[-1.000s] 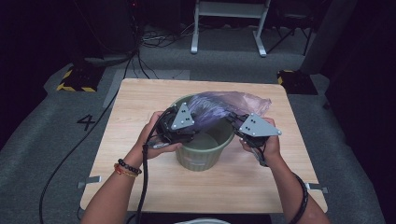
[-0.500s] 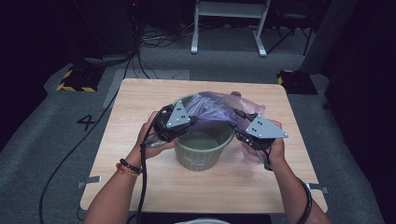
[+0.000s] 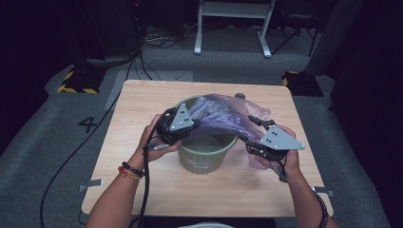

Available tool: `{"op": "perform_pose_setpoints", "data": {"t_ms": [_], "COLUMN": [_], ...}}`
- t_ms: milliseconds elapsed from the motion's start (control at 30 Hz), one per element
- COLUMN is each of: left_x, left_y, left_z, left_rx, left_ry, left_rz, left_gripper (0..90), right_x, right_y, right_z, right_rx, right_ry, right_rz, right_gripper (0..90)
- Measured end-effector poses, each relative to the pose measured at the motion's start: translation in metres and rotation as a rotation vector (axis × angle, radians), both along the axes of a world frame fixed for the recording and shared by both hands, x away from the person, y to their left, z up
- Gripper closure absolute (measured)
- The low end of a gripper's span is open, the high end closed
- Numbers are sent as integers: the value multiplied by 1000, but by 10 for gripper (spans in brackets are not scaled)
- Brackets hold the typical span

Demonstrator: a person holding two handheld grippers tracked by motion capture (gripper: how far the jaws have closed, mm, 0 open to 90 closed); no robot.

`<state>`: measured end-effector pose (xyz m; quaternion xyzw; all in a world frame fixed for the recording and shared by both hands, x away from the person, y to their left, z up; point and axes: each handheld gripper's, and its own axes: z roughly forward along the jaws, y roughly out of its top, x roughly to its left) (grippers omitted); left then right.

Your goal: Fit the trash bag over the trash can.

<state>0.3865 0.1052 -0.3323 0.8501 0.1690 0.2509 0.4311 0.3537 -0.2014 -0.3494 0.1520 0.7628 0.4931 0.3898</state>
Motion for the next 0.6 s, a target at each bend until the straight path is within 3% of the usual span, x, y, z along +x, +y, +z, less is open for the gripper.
{"op": "perform_pose_setpoints", "data": {"t_ms": [200, 400, 600], "left_x": [1, 1, 2], "left_y": [5, 6, 8], "left_z": [1, 1, 2], "left_rx": [-21, -13, -22], "left_ry": [8, 6, 8], "left_rz": [6, 4, -1], "left_gripper": [900, 900, 900], "right_x": [-7, -11, 1], "right_y": [-15, -28, -37], "right_z": [-5, -22, -50], "right_rx": [-9, -25, -55], "right_ry": [13, 63, 134], "right_rz": [-29, -52, -109], "right_gripper": [370, 352, 456]}}
